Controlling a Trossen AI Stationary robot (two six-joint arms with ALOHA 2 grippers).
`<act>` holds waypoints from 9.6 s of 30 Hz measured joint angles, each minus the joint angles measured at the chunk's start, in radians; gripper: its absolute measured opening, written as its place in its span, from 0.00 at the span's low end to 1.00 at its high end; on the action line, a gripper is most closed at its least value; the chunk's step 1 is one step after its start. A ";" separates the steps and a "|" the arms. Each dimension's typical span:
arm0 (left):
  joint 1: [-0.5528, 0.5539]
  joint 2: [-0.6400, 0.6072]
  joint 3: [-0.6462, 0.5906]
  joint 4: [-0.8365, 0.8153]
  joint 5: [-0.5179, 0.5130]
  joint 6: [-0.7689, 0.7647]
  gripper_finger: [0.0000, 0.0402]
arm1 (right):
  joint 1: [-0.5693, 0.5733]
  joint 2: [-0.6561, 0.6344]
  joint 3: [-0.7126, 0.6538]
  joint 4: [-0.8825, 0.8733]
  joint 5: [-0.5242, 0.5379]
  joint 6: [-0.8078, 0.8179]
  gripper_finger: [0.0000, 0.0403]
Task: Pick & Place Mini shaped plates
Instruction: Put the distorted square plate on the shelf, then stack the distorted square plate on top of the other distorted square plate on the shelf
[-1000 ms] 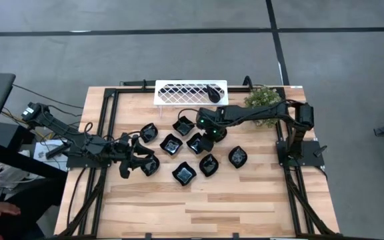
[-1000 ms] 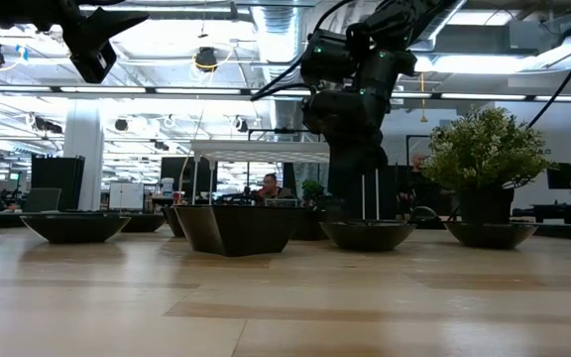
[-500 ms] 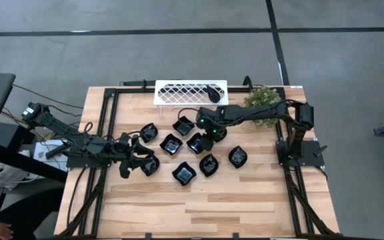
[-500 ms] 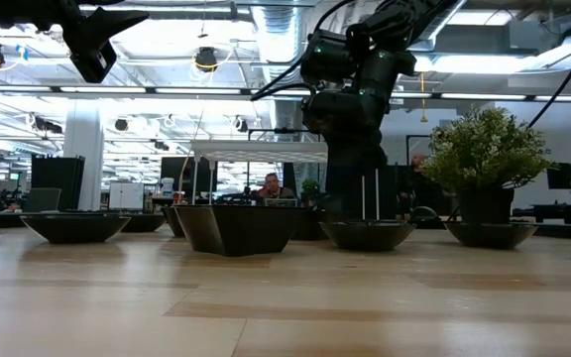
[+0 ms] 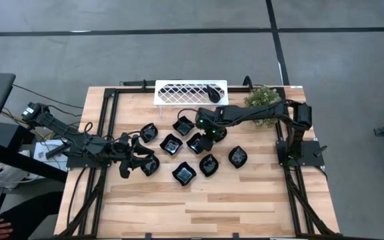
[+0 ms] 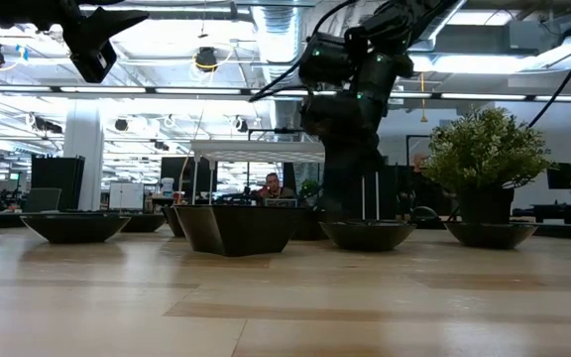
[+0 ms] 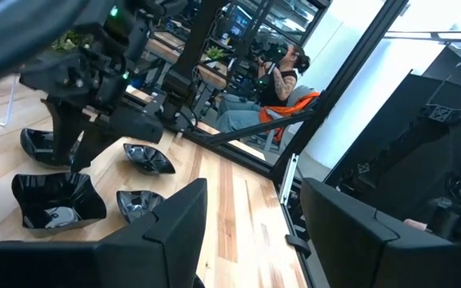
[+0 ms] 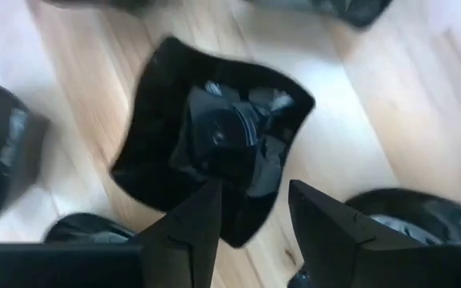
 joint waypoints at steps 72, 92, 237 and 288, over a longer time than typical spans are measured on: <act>0.000 0.000 0.000 0.014 0.000 0.030 0.51 | 0.010 -0.074 0.093 -0.112 0.048 0.037 0.00; 0.000 0.000 0.000 0.015 0.000 0.030 0.51 | -0.043 -0.206 0.303 -0.119 0.037 0.105 0.00; 0.000 0.000 0.000 0.022 -0.001 0.026 0.51 | -0.196 -0.104 0.519 -0.231 -0.008 0.016 0.11; 0.000 0.000 0.000 0.022 0.000 0.031 0.51 | 0.319 0.049 0.316 -0.224 0.021 0.026 0.11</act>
